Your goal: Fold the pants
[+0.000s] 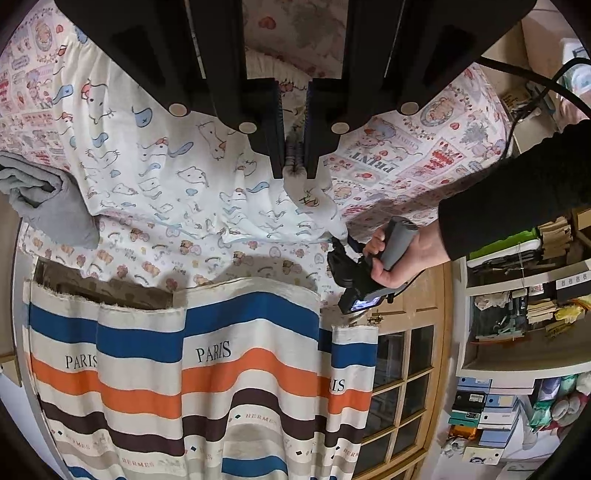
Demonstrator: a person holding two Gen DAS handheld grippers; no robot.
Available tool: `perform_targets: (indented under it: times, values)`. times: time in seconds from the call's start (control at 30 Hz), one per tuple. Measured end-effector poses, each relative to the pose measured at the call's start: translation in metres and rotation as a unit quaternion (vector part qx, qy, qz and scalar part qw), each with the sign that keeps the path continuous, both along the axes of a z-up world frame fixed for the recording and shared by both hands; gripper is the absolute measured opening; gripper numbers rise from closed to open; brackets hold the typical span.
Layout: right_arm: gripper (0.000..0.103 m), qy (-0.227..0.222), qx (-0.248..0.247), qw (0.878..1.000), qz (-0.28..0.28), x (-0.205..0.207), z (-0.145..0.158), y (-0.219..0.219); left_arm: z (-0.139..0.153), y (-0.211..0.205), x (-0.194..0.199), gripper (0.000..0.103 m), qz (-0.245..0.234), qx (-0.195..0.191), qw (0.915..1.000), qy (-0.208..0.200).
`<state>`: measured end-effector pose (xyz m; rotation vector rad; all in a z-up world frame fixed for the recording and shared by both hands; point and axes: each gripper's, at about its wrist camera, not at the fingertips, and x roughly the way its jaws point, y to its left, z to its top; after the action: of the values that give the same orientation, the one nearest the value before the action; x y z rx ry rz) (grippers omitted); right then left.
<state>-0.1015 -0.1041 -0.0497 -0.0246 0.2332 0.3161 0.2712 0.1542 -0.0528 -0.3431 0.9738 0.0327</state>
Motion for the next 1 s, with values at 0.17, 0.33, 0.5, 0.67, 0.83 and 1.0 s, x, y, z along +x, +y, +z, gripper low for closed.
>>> perform_targets:
  times: [0.17, 0.33, 0.5, 0.67, 0.83, 1.0]
  values:
    - [0.009, -0.003, 0.004, 1.0, -0.002, -0.006, -0.003, -0.003, 0.019, -0.02, -0.006, 0.001, -0.012, 0.022, 0.9992, -0.03]
    - [0.009, -0.009, 0.02, 0.999, -0.029, -0.017, -0.007, -0.017, 0.07, -0.074, -0.007, 0.001, -0.062, 0.045, 0.9935, -0.084]
    - [0.009, -0.013, 0.02, 0.998, -0.065, -0.028, -0.009, -0.034, 0.111, -0.148, 0.002, 0.001, -0.092, 0.068, 0.9882, -0.101]
    - [0.009, -0.021, 0.022, 0.993, -0.113, -0.045, -0.015, -0.059, 0.136, -0.235, 0.003, 0.001, -0.135, 0.085, 0.9812, -0.108]
    - [0.009, -0.022, 0.014, 0.987, -0.161, -0.06, -0.025, -0.077, 0.136, -0.315, -0.003, 0.001, -0.178, 0.055, 0.9775, -0.098]
    - [0.009, -0.015, 0.017, 0.981, -0.194, -0.071, -0.036, -0.098, 0.131, -0.386, -0.012, 0.001, -0.219, 0.061, 0.9692, -0.094]
